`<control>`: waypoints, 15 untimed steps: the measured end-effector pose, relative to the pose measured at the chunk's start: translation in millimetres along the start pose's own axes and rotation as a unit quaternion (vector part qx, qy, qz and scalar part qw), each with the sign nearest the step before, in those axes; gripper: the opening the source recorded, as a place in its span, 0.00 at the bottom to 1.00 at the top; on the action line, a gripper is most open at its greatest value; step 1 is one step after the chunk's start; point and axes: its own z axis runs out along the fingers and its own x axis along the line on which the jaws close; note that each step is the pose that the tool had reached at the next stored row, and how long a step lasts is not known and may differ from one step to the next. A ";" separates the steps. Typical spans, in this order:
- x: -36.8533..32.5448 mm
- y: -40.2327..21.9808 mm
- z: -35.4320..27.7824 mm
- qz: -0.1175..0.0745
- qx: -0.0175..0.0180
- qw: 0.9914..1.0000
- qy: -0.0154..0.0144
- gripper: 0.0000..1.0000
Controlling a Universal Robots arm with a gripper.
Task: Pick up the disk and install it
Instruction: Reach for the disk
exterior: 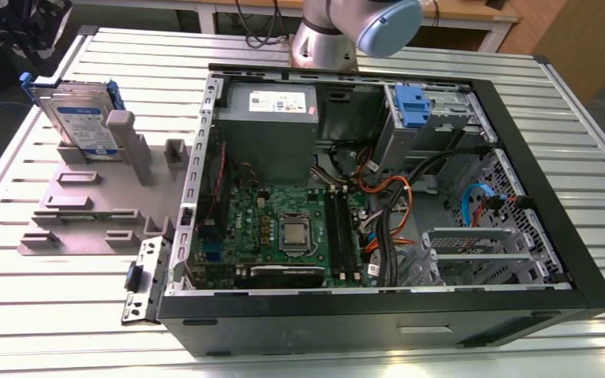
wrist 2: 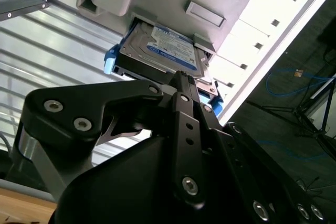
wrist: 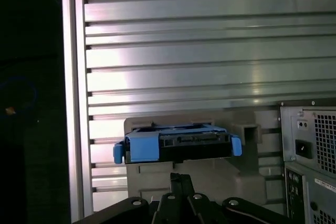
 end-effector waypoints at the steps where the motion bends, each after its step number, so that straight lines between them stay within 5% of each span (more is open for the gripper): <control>1: 1.2 0.5 0.3 0.000 0.000 1.000 0.000 0.11; 15: 16.4 6.1 3.7 0.000 0.000 1.000 0.000 0.11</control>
